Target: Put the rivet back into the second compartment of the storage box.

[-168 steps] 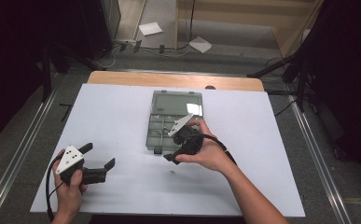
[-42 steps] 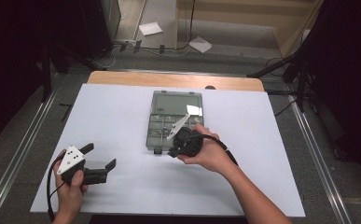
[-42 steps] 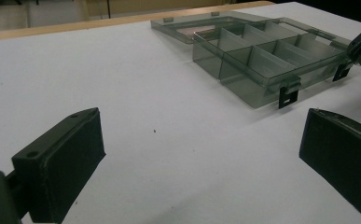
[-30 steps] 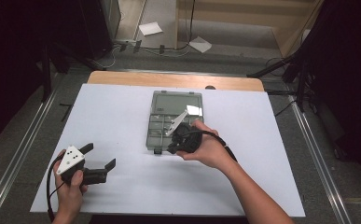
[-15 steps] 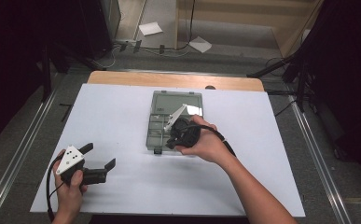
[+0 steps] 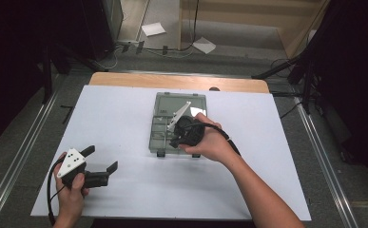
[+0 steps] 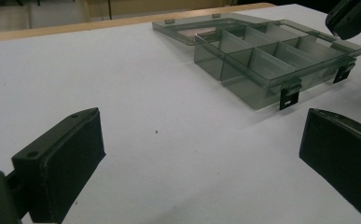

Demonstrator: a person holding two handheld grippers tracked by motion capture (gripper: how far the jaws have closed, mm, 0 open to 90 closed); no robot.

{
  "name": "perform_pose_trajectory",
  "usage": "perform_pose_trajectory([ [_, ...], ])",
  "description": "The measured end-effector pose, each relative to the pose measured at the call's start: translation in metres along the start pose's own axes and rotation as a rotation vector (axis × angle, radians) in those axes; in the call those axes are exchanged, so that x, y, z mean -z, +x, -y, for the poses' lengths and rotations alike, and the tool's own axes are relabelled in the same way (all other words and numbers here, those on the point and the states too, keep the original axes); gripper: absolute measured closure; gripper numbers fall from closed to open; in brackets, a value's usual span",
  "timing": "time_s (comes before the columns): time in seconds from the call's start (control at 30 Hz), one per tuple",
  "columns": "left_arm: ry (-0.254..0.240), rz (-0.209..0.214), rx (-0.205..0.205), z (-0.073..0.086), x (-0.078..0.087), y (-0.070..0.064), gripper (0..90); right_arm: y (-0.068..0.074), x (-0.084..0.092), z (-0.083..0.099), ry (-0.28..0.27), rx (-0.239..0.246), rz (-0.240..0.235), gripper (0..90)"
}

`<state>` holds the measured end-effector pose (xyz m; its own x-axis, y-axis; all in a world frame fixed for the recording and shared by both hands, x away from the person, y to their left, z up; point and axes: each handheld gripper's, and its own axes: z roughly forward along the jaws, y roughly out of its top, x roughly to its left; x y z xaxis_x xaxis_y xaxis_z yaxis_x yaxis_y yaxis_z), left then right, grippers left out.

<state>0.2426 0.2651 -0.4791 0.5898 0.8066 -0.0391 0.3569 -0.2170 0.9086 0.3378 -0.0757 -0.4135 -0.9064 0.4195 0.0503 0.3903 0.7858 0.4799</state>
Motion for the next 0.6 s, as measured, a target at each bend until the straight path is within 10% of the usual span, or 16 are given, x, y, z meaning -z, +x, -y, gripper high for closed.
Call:
perform_pose_trajectory([
  [0.6,-0.004,0.002,0.000,0.0001,-0.0002,0.0002,0.0,-0.0095,0.0044,-0.0062,0.005,-0.013,0.013,83.8],
])
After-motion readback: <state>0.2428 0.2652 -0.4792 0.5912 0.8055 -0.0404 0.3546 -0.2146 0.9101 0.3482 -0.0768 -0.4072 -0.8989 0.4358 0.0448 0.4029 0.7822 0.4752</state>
